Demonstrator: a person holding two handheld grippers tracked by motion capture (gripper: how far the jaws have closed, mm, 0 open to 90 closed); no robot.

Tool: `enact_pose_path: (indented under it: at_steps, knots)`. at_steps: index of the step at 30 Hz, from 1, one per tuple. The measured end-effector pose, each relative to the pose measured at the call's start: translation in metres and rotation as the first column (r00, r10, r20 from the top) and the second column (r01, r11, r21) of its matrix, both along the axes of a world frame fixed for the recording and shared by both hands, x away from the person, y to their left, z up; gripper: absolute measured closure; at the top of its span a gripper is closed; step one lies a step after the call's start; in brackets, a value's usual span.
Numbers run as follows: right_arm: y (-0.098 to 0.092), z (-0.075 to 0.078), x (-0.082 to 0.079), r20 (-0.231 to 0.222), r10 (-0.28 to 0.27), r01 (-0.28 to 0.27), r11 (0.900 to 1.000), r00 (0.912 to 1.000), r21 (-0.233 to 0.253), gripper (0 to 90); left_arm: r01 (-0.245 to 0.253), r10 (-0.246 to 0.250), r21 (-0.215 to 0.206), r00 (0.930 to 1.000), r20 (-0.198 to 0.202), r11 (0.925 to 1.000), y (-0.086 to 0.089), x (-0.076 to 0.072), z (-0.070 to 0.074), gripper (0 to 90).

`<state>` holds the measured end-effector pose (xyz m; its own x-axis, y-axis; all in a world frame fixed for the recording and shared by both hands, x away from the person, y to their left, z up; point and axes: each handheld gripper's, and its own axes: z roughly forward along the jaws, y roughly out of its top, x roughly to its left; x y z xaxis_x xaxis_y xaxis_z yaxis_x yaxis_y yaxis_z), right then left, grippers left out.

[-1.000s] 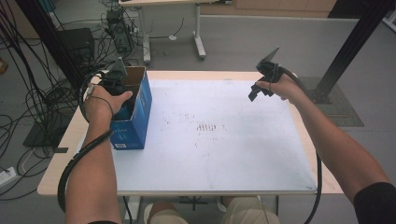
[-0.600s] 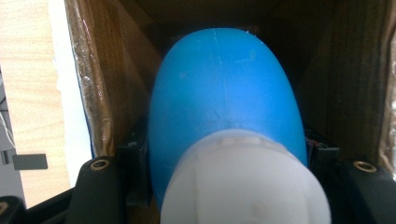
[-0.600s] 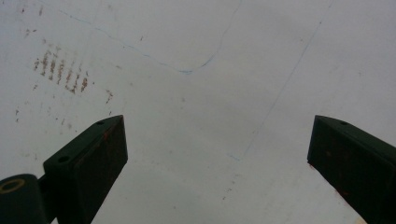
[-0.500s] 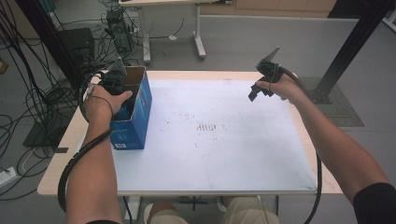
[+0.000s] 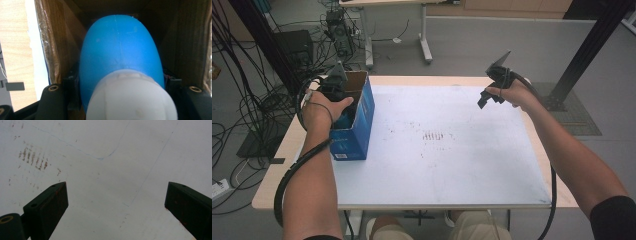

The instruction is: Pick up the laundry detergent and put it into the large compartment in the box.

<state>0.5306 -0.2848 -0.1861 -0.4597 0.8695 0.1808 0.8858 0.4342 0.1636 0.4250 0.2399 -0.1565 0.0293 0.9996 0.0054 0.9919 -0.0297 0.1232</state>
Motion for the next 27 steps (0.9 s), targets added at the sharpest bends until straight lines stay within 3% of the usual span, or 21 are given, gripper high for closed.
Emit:
enact_pose_path:
  at_steps: [27]
  knots:
    - [0.002, -0.0002, -0.0002, 0.0, 0.002, -0.002, 1.0, 1.0, -0.005, 4.9, -0.003, 0.003, -0.007, 1.0, -0.002, 1.0, 0.0021, 0.0008, -0.0002, 37.0]
